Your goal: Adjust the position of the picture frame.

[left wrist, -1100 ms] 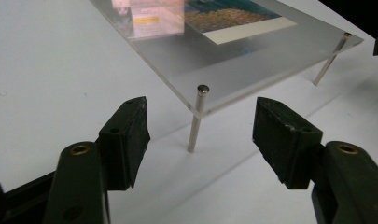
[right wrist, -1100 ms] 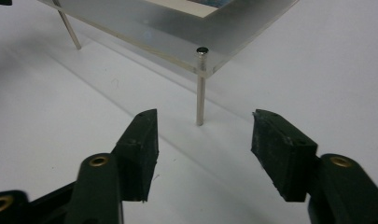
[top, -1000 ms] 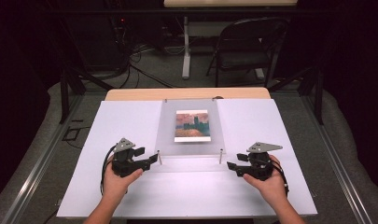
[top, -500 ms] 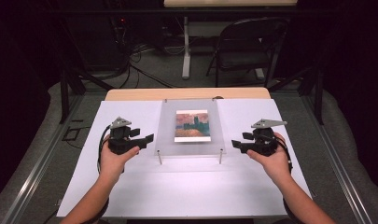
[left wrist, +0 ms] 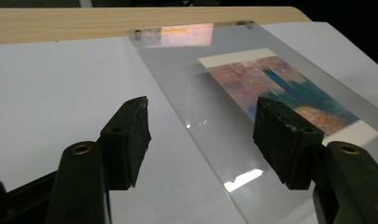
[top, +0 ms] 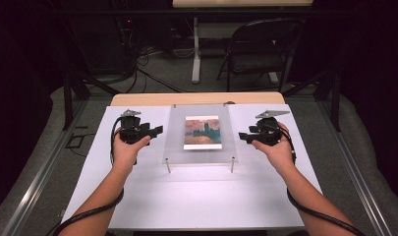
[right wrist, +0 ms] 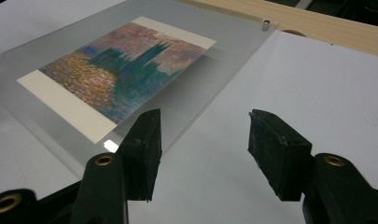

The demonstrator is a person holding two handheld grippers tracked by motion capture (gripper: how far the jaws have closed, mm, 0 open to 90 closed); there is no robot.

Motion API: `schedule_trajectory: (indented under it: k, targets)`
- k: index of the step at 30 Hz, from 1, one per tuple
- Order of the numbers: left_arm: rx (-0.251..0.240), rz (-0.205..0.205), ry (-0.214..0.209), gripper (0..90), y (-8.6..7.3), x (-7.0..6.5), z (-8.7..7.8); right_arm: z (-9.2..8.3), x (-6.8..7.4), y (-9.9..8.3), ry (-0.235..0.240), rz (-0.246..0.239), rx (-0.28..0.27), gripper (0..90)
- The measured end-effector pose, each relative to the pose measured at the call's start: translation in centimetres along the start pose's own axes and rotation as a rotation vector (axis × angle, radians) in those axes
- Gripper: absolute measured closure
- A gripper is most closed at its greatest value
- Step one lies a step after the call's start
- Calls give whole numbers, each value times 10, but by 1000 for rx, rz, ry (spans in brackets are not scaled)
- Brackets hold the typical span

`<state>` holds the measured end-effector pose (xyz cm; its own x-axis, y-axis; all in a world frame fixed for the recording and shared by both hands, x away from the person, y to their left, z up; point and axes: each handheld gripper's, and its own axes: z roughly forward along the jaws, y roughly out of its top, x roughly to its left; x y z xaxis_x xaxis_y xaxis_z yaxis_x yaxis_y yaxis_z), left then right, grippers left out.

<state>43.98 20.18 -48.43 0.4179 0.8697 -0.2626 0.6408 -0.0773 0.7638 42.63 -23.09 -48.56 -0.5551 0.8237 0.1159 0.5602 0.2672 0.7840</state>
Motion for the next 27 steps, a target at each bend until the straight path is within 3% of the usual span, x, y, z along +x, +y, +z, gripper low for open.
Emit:
schedule_trajectory:
  k: [5,11,15,22,27]
  targets:
    - [21,-50,24,388,2,8,20,19,-6,4,-21,26,-5,435]
    - [42,-62,75,413,4,9,40,40,-10,7,-49,45,-11,434]
    - [52,-73,84,413,6,9,48,51,-12,10,-51,61,-21,425]
    - [54,-101,71,404,7,9,60,66,-16,15,-75,134,-13,436]
    - [73,-120,41,403,5,8,71,76,-14,19,-65,166,8,424]
